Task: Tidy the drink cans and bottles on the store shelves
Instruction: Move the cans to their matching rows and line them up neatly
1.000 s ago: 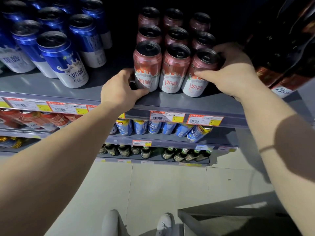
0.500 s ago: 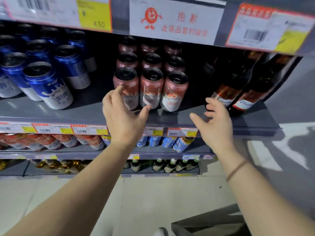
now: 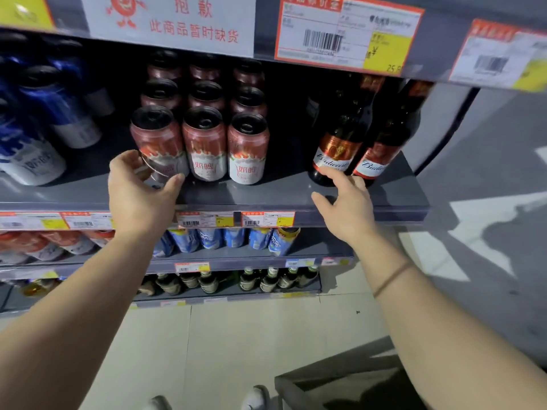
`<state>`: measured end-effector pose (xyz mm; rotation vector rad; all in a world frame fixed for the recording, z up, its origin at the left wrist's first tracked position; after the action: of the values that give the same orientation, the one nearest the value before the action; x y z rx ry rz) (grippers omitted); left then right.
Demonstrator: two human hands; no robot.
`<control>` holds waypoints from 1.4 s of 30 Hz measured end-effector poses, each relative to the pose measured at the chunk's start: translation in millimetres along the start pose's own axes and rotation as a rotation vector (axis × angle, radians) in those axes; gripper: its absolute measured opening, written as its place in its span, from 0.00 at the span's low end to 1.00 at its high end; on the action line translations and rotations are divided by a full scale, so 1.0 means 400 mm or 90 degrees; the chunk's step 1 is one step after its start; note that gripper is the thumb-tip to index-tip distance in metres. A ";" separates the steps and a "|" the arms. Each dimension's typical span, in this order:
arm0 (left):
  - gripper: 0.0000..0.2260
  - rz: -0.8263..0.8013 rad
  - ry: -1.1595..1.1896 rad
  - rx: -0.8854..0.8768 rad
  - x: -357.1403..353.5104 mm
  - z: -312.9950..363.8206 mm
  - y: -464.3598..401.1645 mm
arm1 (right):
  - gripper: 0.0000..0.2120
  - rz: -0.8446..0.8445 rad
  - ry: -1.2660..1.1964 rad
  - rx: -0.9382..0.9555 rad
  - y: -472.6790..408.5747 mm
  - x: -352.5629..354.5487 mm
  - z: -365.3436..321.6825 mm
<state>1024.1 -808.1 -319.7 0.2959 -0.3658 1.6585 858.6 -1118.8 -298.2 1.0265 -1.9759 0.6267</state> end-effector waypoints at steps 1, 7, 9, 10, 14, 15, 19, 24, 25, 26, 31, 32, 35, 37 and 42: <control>0.30 -0.005 0.000 0.005 -0.002 -0.001 -0.003 | 0.24 -0.007 0.007 -0.001 -0.001 -0.001 0.001; 0.32 -0.033 -0.001 0.010 -0.006 0.005 -0.001 | 0.22 0.004 0.046 0.004 0.002 0.012 0.001; 0.31 -0.057 0.009 0.020 -0.005 0.004 -0.002 | 0.19 0.066 0.032 0.002 0.016 0.017 -0.028; 0.30 -0.066 0.011 0.019 0.002 0.005 -0.003 | 0.17 0.091 0.018 0.016 0.027 0.010 -0.061; 0.33 -0.116 0.012 0.023 0.048 0.005 -0.012 | 0.12 0.060 -0.061 0.118 0.072 -0.079 -0.263; 0.33 -0.122 0.017 0.023 0.070 0.002 -0.017 | 0.12 0.046 -0.077 0.147 0.083 -0.106 -0.322; 0.29 -0.088 0.021 -0.001 0.212 -0.022 -0.062 | 0.10 0.002 -0.168 0.223 0.107 -0.210 -0.546; 0.19 -0.021 0.003 0.000 0.438 -0.105 -0.185 | 0.17 -0.039 -0.188 0.236 0.080 -0.349 -0.786; 0.19 -0.014 -0.013 -0.005 0.480 -0.120 -0.219 | 0.21 -0.040 -0.174 0.219 0.068 -0.378 -0.822; 0.19 -0.010 -0.029 -0.013 0.517 -0.132 -0.253 | 0.26 -0.040 -0.147 0.200 0.053 -0.406 -0.854; 0.20 -0.032 -0.068 -0.067 0.625 -0.170 -0.387 | 0.41 -0.064 -0.120 0.111 -0.010 -0.519 -0.957; 0.20 -0.029 -0.066 -0.069 0.633 -0.171 -0.402 | 0.40 -0.061 -0.128 0.097 -0.018 -0.528 -0.958; 0.20 0.008 -0.069 -0.091 0.650 -0.169 -0.421 | 0.33 0.019 -0.149 0.045 -0.026 -0.510 -0.931; 0.20 0.030 -0.096 -0.126 0.656 -0.160 -0.413 | 0.33 0.060 -0.144 0.019 -0.023 -0.488 -0.905; 0.20 0.005 -0.025 -0.092 0.654 -0.195 -0.410 | 0.37 0.072 -0.199 -0.002 -0.029 -0.441 -0.891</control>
<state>1157.4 -522.1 -275.6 0.2187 -0.5144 1.6263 1081.9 -793.6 -247.0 1.0683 -2.3187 0.5490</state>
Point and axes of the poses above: each hand's wrist, its own y-axis away from the middle knuckle, its own x-axis out of the back of the hand, z = x × y, the point moved 7 cm from there along -y, towards the middle knuckle, and after that the axes turned 5 degrees about x, right-handed, at the moved point
